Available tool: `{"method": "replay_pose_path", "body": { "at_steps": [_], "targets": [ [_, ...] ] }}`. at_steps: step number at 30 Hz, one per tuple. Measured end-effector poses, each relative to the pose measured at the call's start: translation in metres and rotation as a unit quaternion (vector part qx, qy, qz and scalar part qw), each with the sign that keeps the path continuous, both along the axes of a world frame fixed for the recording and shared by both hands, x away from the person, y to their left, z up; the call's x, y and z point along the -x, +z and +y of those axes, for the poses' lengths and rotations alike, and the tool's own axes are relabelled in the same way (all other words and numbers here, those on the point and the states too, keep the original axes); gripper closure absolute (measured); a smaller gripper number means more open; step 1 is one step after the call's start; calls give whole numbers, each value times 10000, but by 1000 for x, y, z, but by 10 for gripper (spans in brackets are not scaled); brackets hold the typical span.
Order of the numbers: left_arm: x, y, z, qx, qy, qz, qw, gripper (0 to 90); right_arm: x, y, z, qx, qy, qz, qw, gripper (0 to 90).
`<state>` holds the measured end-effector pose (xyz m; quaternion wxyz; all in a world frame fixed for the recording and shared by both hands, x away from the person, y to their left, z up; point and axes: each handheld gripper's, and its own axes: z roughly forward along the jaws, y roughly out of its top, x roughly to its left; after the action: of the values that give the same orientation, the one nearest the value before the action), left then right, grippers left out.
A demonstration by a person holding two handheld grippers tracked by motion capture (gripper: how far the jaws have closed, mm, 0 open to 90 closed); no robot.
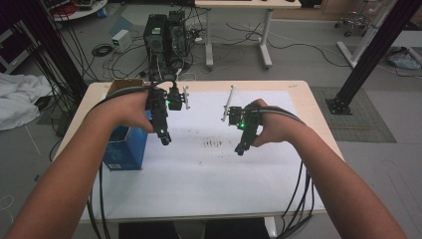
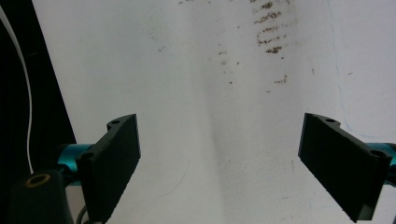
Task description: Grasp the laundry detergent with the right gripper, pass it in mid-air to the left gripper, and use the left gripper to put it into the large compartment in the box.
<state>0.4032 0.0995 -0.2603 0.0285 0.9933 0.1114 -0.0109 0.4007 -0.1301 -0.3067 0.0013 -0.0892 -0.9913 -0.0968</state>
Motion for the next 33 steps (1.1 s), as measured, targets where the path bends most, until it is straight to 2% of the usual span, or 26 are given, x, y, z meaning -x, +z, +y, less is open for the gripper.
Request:
{"method": "replay_pose_path", "body": {
  "at_steps": [1,2,4,6,8,11,12,21,33],
  "targets": [
    [0,0,0,0,0,0,10000,62,0,0,0,0,0,0,10000,120],
    [0,-8,-3,-9,-34,-4,10000,62,0,-1,1,40,11,16,10000,120],
    [0,-14,-5,18,-45,5,10000,62,0,-5,3,179,27,31,9998,120],
    [0,-14,-5,18,-45,5,10000,62,0,-6,3,213,42,19,9998,120],
    [1,-26,-8,72,-97,53,9999,62,-1,-8,5,272,53,35,9996,120],
    [2,-31,-9,89,-146,69,9998,62,-1,-9,5,292,53,40,9996,120],
    [2,-35,-11,102,-200,108,9997,62,-2,-11,8,381,21,50,9993,120],
    [-1,-35,-9,133,-141,184,9996,62,-4,-12,9,381,75,47,9992,120],
    [-2,-34,-13,142,-173,157,9996,62,-4,-8,8,306,12,22,9995,120]
  ]
}}
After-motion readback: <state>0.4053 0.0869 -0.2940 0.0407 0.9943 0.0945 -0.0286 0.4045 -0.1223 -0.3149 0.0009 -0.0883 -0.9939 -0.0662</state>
